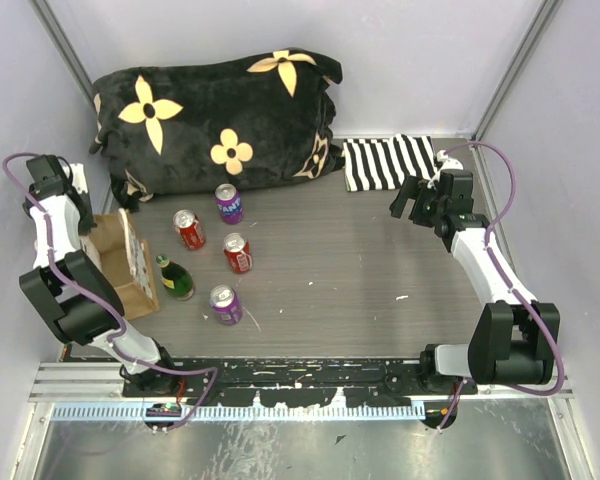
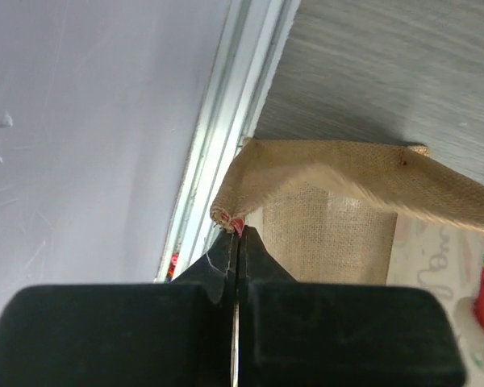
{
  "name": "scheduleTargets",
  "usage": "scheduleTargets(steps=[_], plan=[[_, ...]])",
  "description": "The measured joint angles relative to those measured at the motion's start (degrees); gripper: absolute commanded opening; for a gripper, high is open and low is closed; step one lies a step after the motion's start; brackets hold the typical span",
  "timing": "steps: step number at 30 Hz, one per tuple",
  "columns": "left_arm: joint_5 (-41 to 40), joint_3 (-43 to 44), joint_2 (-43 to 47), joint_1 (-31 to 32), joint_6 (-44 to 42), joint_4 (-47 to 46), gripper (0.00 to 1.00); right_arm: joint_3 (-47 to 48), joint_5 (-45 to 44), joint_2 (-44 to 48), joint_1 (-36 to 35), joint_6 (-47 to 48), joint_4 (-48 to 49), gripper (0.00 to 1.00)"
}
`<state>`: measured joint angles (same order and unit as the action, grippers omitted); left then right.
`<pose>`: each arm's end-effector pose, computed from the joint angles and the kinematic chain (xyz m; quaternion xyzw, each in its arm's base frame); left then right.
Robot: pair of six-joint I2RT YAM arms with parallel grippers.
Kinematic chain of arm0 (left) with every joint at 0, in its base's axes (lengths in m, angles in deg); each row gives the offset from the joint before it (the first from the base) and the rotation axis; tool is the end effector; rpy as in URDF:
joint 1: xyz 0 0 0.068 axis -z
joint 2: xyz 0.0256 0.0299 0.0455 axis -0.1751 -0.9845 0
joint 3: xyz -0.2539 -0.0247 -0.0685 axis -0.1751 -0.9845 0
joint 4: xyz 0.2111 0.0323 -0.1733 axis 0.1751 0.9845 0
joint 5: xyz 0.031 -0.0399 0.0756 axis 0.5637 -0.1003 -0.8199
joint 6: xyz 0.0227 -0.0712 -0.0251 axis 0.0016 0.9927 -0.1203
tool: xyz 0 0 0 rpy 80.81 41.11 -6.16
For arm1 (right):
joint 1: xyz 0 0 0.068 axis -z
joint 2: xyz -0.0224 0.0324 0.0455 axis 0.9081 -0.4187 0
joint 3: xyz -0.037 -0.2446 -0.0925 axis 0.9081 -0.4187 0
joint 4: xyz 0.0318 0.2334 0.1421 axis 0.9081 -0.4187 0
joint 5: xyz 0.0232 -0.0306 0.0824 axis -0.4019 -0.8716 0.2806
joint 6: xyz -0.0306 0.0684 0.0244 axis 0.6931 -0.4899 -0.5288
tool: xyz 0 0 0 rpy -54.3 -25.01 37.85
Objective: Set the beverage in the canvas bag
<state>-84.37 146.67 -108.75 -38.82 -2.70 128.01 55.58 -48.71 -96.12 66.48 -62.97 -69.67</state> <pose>0.3302 0.1898 0.2398 -0.1151 0.9458 0.1658 0.2545 0.3304 0.0022 0.2373 0.0859 0.8873 0.1099 0.4396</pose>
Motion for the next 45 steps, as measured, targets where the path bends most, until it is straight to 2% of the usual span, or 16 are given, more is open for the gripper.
scheduleTargets(steps=[10,19,26,33,40,45], plan=[[10.67,19.87,-0.09,0.33,4.79,12.7,0.0,3.06,-0.02,-2.4,0.0,0.55,-0.98,0.97],[21.64,31.71,2.89,0.35,12.15,15.8,0.0,3.21,0.0,-2.43,0.0,0.35,-1.18,0.97],[31.23,41.55,2.78,2.05,22.67,15.61,0.0,3.21,0.02,-2.43,0.0,0.13,-1.18,0.97],[35.85,47.93,1.79,11.74,32.0,12.61,0.0,3.15,0.11,-2.36,0.0,0.11,-1.16,0.96],[35.47,47.65,1.51,23.26,40.02,7.74,0.0,3.15,-0.31,-0.48,0.0,0.31,-1.38,0.96],[33.88,44.72,1.53,34.58,42.86,4.2,0.0,3.15,-0.98,1.64,0.0,0.66,-2.25,0.96]])
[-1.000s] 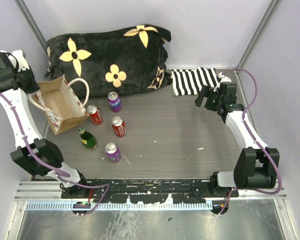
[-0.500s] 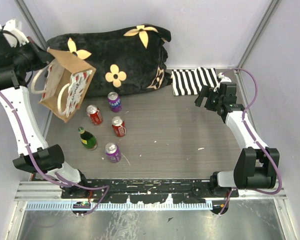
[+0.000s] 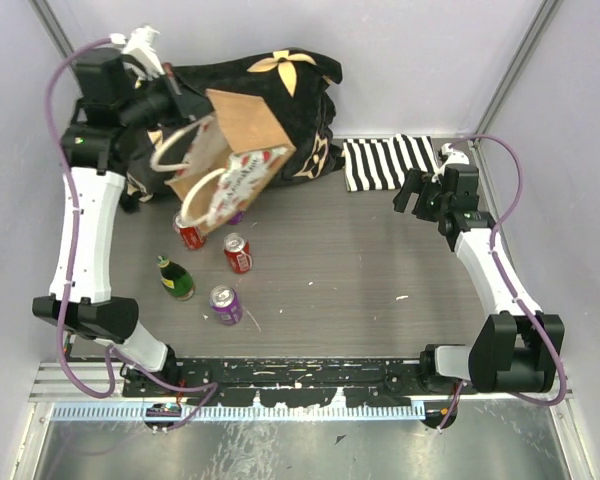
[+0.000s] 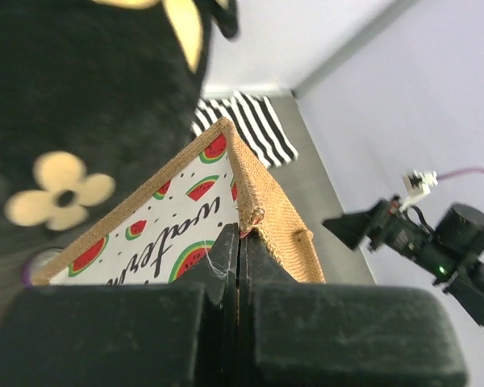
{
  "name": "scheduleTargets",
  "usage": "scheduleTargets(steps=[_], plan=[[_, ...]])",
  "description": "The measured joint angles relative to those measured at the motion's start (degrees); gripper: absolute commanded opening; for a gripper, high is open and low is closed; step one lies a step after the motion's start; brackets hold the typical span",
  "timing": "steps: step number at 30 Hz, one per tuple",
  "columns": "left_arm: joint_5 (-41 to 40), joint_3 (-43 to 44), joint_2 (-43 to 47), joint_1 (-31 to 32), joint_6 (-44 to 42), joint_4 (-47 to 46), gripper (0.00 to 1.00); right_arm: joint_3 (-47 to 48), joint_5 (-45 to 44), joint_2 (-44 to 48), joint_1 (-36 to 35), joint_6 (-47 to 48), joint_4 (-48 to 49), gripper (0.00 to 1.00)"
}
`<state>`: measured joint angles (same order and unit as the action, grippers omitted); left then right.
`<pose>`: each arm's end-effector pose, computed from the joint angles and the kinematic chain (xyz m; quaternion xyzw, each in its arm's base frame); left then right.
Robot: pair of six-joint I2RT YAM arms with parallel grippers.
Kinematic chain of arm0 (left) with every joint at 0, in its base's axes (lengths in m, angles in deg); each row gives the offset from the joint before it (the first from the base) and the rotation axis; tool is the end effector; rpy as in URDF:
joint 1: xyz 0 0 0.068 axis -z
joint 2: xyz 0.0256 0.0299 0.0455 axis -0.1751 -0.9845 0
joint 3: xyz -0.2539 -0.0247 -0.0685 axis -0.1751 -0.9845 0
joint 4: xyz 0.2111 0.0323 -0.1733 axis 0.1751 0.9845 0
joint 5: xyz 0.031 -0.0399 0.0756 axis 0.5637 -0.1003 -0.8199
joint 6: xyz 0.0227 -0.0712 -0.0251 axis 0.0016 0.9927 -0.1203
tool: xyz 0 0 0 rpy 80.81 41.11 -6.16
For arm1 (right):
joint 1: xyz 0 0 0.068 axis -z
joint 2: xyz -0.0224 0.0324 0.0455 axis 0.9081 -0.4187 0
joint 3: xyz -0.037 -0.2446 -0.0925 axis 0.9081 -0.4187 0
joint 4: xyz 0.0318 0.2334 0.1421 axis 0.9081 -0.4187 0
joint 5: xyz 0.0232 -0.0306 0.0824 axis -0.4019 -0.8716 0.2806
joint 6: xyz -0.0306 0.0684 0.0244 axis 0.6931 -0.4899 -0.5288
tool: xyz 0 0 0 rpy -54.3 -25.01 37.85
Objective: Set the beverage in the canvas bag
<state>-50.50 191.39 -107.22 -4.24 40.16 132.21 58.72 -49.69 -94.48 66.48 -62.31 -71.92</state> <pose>0.3458 -0.0666 0.5215 0.0119 0.7750 -0.3437 0.5302 0.3294 0.0011 0.2624 0.0822 0.8779 0.1012 0.4608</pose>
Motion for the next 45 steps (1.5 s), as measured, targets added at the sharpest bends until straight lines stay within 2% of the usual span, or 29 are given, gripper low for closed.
scheduleTargets(steps=[9,17,23,28,29,32,35,36,41,45], plan=[[-4.37,-14.73,1.29,15.19,6.99,-7.26,0.0,-0.2,-0.72,2.69,0.0,0.39,-1.53,0.96],[-11.23,-28.39,7.26,28.06,12.07,-12.35,0.0,-0.2,-1.22,4.37,0.0,0.96,-2.93,0.96],[-16.55,-32.22,8.17,35.78,13.33,-14.27,0.0,-0.2,-1.22,5.46,0.0,1.29,-4.7,0.96],[-18.93,-34.1,5.75,38.29,14.43,-15.96,0.0,-0.48,-1.22,7.06,0.0,1.75,-5.16,0.96],[-19.37,-34.36,4.79,38.47,14.49,-16.46,0.03,-0.61,-1.2,7.39,0.0,1.88,-5.16,0.96],[-20.48,-34.69,0.7,38.71,13.99,-17.94,0.53,-1.16,-1.2,8.09,0.0,2.05,-5.38,0.96],[-21.31,-34.77,-3.87,38.84,12.76,-19.21,0.95,-1.36,-1.16,8.09,0.0,2.1,-5.66,0.96],[-21.53,-34.77,-5.66,38.91,12.28,-19.78,0.99,-1.38,-1.14,8.09,0.0,2.14,-5.79,0.96],[-22.32,-34.62,-12.37,39.21,9.88,-20.92,0.98,-1.33,-0.98,8.04,0.0,2.64,-6.16,0.96],[-22.82,-31.95,-14.27,39.28,7.91,-20.17,0.98,-0.74,-0.9,7.82,0.0,2.93,-7.13,0.96]])
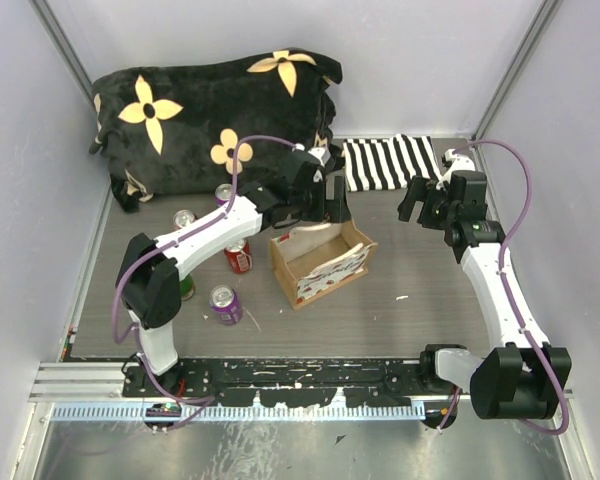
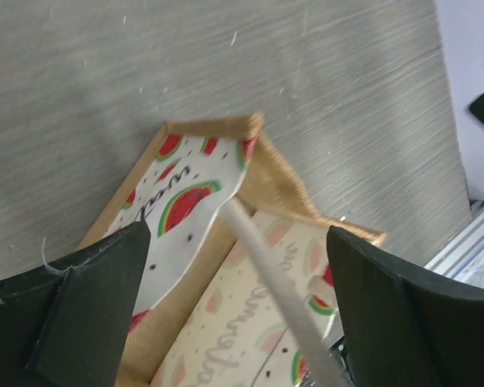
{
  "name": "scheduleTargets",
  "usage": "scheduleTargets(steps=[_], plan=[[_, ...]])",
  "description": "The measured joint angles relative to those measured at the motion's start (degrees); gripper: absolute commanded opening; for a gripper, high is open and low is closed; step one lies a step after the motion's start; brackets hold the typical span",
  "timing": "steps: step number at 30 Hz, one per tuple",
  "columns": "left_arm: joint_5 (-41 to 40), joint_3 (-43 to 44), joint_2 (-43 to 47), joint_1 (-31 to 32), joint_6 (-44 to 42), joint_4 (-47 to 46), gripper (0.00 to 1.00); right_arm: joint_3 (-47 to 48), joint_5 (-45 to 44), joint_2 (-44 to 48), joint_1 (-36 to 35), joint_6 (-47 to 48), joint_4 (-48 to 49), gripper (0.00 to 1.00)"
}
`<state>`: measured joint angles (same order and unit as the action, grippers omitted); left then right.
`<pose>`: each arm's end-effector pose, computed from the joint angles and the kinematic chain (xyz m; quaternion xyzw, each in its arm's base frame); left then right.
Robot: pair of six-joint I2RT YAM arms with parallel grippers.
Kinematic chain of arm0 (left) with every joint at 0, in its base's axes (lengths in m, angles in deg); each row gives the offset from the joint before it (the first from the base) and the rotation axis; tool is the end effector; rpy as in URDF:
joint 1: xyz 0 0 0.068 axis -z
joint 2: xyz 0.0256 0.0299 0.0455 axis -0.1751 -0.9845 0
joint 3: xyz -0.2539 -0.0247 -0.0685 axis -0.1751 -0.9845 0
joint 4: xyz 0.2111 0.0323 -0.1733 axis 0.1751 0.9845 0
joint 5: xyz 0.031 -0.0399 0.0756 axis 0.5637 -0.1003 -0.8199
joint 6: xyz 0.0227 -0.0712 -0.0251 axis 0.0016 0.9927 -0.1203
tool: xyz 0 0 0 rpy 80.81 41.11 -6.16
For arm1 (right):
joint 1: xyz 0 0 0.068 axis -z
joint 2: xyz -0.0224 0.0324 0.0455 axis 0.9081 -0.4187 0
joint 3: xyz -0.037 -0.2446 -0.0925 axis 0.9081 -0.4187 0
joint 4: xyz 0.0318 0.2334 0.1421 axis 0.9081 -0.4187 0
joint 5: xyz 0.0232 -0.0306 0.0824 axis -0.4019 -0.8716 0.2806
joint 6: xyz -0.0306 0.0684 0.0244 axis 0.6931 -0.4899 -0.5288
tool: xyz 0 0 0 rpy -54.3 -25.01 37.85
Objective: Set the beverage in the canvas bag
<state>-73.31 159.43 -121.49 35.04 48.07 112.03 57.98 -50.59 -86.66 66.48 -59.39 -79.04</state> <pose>0.3247 -0.3337 0.2571 0.1055 0.8965 -0.3005 0.3081 0.2969 0.0007 0.2828 0.0635 0.8799 0.0825 0.4636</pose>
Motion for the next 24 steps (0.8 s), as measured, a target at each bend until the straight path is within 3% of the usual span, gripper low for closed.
scheduleTargets(steps=[5,13,19,24], plan=[[-0.98,6.78,0.0,-0.02,-3.98,-0.52,0.98,1.44,0.46,0.0,0.0,-0.59,-0.87,0.94],[-0.31,14.78,0.22,-2.47,-9.75,0.39,0.98,2.71,3.76,-0.02,0.0,-4.79,-1.55,0.82],[4.55,13.6,4.35,-10.64,-14.84,5.05,0.99,0.24,6.14,0.44,-1.14,-11.56,-1.79,0.79],[9.4,8.39,11.54,-17.64,-22.43,10.78,0.98,-4.13,5.88,1.68,-6.05,-16.87,-3.34,0.78]])
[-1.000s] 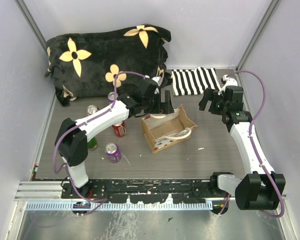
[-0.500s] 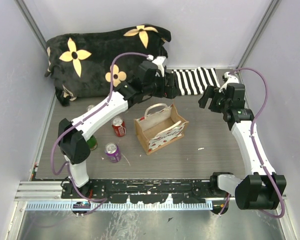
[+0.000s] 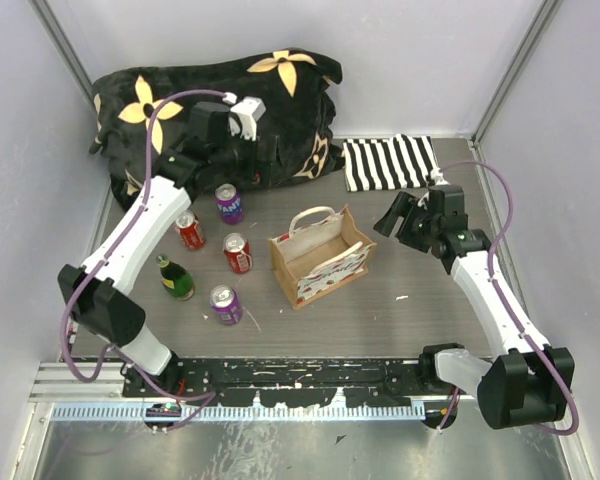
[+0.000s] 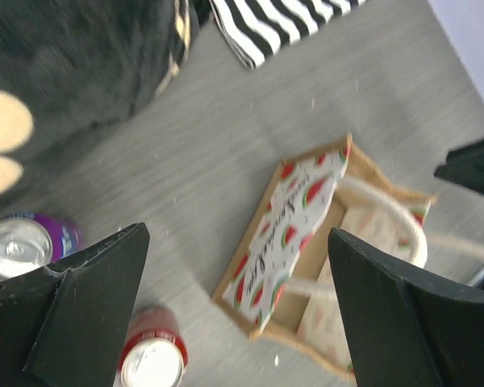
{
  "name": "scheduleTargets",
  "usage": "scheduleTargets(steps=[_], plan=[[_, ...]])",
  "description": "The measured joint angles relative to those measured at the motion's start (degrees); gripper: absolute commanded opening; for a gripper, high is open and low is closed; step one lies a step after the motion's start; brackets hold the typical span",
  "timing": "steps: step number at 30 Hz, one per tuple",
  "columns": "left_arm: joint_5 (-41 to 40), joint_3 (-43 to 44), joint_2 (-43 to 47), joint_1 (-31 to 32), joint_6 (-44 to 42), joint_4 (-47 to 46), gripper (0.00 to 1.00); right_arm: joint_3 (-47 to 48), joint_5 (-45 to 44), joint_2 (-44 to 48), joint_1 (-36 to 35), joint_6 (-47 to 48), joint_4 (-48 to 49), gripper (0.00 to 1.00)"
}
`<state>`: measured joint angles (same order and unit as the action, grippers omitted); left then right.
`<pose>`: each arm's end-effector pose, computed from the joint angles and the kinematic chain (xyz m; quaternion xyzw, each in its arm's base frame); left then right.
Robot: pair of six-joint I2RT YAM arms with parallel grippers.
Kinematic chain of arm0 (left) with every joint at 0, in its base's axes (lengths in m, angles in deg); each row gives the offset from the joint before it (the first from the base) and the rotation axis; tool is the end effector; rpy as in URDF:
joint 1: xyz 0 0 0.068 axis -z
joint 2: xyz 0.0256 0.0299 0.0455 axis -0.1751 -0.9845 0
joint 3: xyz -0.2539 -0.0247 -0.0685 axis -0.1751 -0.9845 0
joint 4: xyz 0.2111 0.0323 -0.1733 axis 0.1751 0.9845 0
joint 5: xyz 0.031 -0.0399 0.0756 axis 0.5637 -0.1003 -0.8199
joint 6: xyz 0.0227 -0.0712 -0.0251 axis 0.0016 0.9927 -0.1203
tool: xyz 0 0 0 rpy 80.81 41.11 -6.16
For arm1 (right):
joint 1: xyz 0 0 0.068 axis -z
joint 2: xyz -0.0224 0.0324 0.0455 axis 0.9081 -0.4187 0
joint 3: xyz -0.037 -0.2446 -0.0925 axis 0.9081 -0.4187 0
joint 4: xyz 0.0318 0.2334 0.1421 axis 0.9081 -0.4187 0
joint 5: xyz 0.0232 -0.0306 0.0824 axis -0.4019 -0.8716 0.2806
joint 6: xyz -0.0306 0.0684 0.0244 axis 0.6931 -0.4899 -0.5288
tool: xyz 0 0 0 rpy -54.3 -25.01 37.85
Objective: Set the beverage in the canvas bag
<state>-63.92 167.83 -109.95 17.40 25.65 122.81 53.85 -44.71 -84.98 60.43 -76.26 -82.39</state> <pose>0.3603 -0.2058 0.3770 0.1800 0.8428 -0.2645 0.4328 0.2789 0.0375 0.2575 0.1309 0.8923 0.2058 0.3798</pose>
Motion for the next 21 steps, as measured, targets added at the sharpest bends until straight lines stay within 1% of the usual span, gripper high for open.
scheduleTargets(steps=[6,11,15,21], plan=[[6.62,-9.25,7.06,0.26,-9.09,6.34,0.93,-2.6,-1.9,1.29,-6.25,-5.7,-0.37,0.78],[10.78,-15.63,7.87,0.42,-12.33,8.76,0.91,-5.38,-4.24,2.49,-8.7,-9.77,0.5,0.78],[13.94,-18.34,7.82,0.66,-13.4,10.16,0.89,-6.99,-5.66,2.51,-9.01,-11.91,1.75,0.76],[16.7,-19.47,6.82,2.84,-14.23,9.79,0.88,-7.32,-6.73,2.1,-9.11,-12.76,2.69,0.72]])
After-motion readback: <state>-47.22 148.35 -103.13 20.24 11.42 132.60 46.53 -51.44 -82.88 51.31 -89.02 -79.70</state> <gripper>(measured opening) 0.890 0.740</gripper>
